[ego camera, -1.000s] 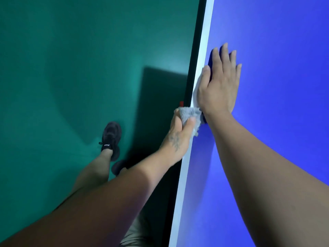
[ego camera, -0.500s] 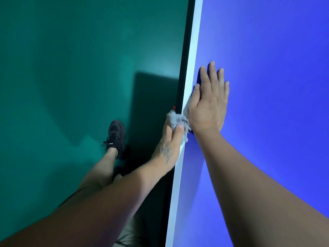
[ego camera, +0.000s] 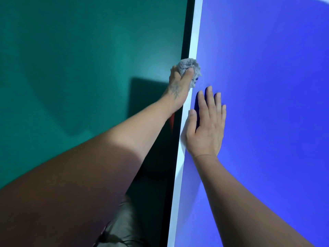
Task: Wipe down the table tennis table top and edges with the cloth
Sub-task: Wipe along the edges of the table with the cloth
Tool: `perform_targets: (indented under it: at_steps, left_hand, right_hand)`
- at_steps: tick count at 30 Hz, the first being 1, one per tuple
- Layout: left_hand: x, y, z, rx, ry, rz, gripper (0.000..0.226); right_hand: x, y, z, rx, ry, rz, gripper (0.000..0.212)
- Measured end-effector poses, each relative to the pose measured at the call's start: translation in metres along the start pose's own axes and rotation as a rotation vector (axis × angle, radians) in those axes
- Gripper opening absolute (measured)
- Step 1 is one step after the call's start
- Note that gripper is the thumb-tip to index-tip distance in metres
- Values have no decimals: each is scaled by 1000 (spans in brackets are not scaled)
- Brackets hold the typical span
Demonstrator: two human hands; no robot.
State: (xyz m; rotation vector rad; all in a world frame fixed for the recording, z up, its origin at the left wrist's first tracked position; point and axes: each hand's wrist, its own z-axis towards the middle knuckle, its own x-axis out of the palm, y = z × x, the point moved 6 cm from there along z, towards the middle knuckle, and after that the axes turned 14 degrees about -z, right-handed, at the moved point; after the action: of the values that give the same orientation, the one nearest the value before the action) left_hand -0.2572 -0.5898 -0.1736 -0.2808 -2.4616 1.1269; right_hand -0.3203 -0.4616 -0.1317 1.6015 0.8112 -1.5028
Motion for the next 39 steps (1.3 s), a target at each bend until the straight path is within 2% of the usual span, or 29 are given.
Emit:
perform_targets:
  at_steps: [4,10,13,17,21,24,25,29,34,39]
  left_hand:
    - [-5,12,3,30,11,19,55]
    - [-7,87,-61,-98,0,-13,89]
    - [-8,74,-70,-135,2,18,100]
    - [-5,27,-16,-141,-46,100,108]
    - [-5,-40,65,-74,-74,118,100]
    - [-2,-73,116,-46,-62,89,63]
    - [-1,-76,125,-43,-67,91,59]
    - [-5,-55,120,-5,-65,62,81]
    - [-2,-42,49,-53,12,21,59]
    - [0,-55,102,-120,-98,-10,71]
  right_hand:
    - [-1,2,1,-1,2,1,54]
    - [-4,3,1,-15,6,46,61]
    - [-5,3,3,29,-21,77,56]
    - [-8,9,52,164,-108,106,41]
    - [-13,25,141,190,-232,128,38]
    - [-7,33,204,182,-228,147,42]
    - [-6,34,223,173,-203,145,43]
    - [2,24,271,115,-43,31,51]
    - [7,17,278,113,-7,-46,55]
    - [9,15,281,126,-20,-65,54]
